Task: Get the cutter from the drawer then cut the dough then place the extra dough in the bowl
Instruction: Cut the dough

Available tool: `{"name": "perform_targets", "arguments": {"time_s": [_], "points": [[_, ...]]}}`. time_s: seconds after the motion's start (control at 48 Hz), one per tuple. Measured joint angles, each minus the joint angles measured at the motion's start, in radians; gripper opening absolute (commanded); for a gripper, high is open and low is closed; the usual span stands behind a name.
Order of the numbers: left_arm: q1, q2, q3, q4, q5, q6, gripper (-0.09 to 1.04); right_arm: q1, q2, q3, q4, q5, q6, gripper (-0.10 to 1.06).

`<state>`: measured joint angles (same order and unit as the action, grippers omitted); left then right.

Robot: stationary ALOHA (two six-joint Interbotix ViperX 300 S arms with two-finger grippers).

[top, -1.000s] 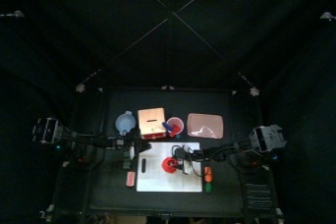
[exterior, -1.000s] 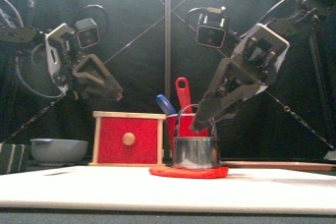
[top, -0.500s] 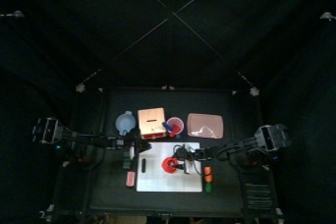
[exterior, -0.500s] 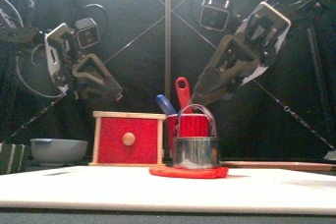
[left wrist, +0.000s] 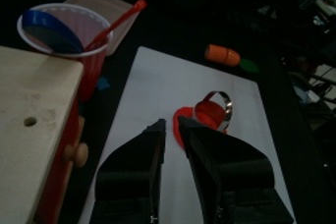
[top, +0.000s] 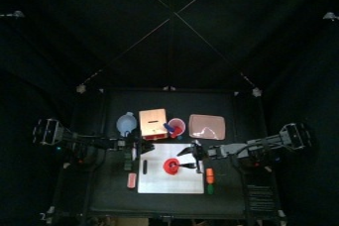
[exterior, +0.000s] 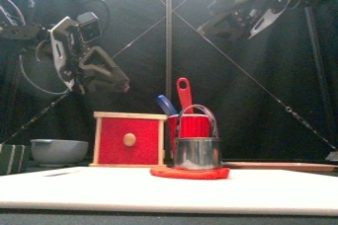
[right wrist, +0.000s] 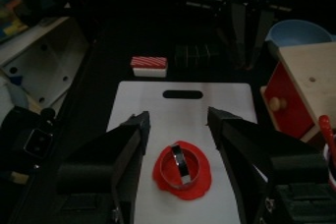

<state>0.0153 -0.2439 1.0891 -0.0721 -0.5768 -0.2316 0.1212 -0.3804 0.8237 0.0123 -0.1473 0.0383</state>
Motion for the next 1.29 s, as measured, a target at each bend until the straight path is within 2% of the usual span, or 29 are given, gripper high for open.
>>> {"name": "perform_targets", "arguments": {"time_s": [0.208,0.458,0.583,0.729,0.917,1.083,1.292], "points": [[-0.008,0.012,0.0,0.026,-0.054,0.02,0.63,-0.002,-0.044,0.061,0.038,-0.028,0.0,0.85],[-0.074,0.123,-0.014,0.069,-0.187,0.1,0.63,0.012,-0.055,0.25,0.11,-0.302,-0.002,0.85],[-0.114,0.21,-0.048,0.051,-0.258,0.129,0.63,0.031,-0.02,0.288,0.129,-0.38,-0.003,0.85],[-0.169,0.314,-0.106,0.002,-0.331,0.161,0.63,0.052,0.074,0.285,0.129,-0.402,-0.005,0.85],[-0.247,0.419,-0.16,-0.144,-0.377,0.218,0.63,0.052,0.207,0.247,0.126,-0.436,-0.008,0.85],[-0.331,0.442,-0.166,-0.308,-0.408,0.261,0.65,0.057,0.285,0.229,0.129,-0.476,-0.003,0.85],[-0.411,0.453,-0.178,-0.479,-0.42,0.301,0.79,0.055,0.311,0.215,0.133,-0.505,-0.003,0.85]]}}
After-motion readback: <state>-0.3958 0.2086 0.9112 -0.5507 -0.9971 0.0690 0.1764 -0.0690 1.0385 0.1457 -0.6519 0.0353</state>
